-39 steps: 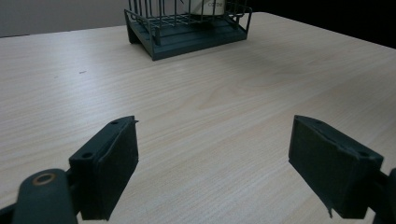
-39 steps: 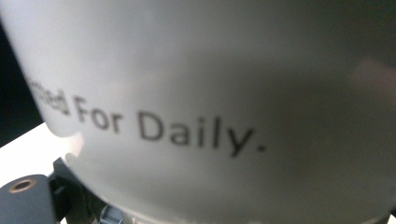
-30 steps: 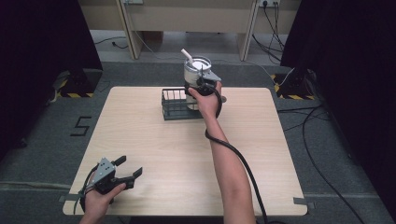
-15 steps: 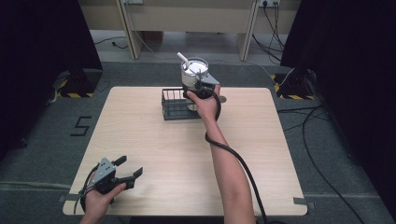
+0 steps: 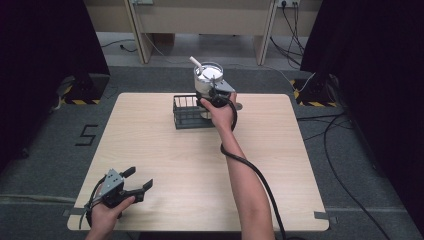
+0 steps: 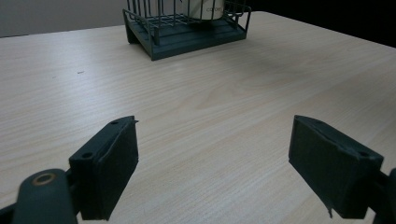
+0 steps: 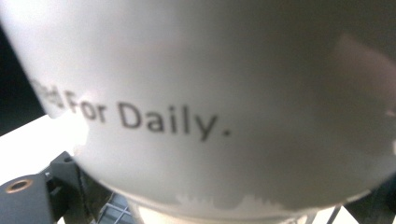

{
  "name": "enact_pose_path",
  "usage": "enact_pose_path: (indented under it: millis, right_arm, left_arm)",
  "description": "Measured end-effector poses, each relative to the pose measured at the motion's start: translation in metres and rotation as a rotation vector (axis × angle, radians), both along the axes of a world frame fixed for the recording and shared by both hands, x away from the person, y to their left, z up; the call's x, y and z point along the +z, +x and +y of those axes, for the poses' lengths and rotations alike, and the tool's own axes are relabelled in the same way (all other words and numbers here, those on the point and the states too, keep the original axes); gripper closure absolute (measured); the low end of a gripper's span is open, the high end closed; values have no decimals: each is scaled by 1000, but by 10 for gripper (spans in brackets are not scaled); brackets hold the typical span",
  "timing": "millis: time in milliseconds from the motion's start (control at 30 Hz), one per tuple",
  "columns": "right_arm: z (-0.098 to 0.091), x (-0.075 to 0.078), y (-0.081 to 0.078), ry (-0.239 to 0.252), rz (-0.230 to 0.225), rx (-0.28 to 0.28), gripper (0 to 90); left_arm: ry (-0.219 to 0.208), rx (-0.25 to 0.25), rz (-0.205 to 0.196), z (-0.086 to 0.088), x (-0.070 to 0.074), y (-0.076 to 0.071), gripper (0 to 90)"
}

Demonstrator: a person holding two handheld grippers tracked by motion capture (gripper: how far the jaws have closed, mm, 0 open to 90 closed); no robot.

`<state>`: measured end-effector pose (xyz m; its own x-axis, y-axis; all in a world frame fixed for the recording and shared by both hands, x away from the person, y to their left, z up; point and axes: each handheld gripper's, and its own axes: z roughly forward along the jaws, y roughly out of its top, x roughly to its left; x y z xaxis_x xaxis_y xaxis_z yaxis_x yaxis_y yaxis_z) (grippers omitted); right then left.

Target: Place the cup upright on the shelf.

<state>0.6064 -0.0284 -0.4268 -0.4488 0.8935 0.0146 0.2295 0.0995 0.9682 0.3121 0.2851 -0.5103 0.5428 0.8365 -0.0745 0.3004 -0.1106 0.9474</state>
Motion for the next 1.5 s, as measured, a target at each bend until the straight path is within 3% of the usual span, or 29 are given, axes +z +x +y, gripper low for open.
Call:
enact_pose_path:
  millis: [667,1500]
  right_arm:
    - [-3,3,-9,-19,-6,0,84]
    - [-8,4,-16,-6,-5,13,86]
  left_arm:
    - [2,-1,0,-1,0,0,153]
    - [4,0,-2,0,0,0,153]
